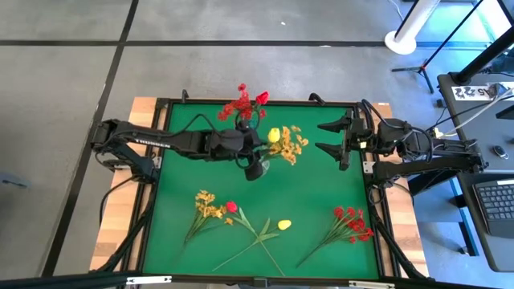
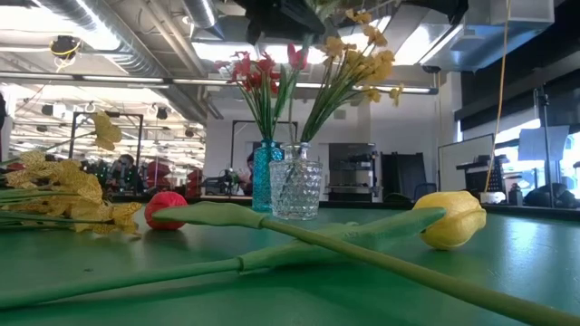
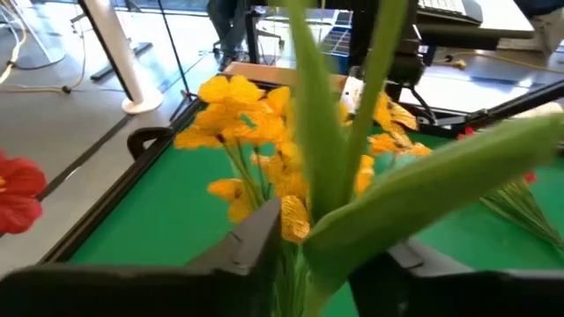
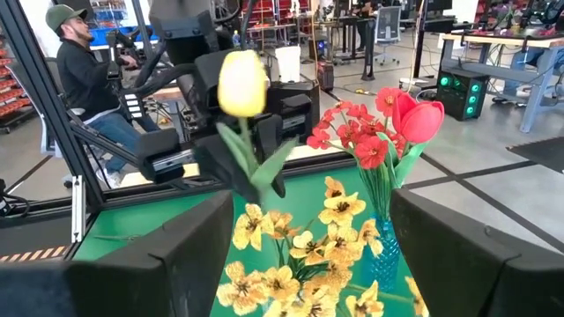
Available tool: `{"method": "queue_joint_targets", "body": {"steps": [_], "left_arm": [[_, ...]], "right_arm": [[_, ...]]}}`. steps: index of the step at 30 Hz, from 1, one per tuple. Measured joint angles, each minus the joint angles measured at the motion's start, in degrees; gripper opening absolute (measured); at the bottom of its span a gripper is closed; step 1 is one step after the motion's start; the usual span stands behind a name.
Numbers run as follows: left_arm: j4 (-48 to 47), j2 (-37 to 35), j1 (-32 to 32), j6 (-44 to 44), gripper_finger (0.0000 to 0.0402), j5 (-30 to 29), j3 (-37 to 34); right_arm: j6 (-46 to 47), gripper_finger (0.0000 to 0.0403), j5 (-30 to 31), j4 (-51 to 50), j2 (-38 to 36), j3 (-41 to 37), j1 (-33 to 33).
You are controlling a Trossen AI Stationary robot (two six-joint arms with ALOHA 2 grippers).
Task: Sort flowers into vase by color
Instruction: Put the top yellow flower into the transparent vase, then put the yellow flowers into the transparent vase
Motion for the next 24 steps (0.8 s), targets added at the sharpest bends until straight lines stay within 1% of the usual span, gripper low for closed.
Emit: {"method": "queue_joint_targets", "body": {"steps": [2, 6, 11, 15, 18, 24], "left_arm": [[0.0, 0.0, -0.6, 0.8, 0.0142, -0.2, 0.0], [0.0, 0.0, -2.0, 2.5, 0.0188, -3.1, 0.0], [-1.0, 0.0, -2.9, 2.7, 0.023, -5.3, 0.0], [-3.1, -0.5, -3.2, 2.7, 0.0243, -7.9, 0.0], [-7.1, -3.3, -4.3, 2.1, 0.0242, -10.7, 0.0], [-16.2, -9.9, -7.8, -2.7, 0.0242, -11.1, 0.1]], "right_arm": [[0.0, 0.0303, 0.0, 0.0, 0.0, 0.0, 0.0], [0.0, 0.0303, 0.0, 0.0, 0.0, 0.0, 0.0], [0.0, 0.0303, 0.0, 0.0, 0.0, 0.0, 0.0], [0.0, 0.0303, 0.0, 0.0, 0.0, 0.0, 0.0], [0.0, 0.0303, 0.0, -0.1, 0.0, 0.0, 0.0], [0.0, 0.0303, 0.9, -0.3, 0.0, 0.0, 0.0]]}}
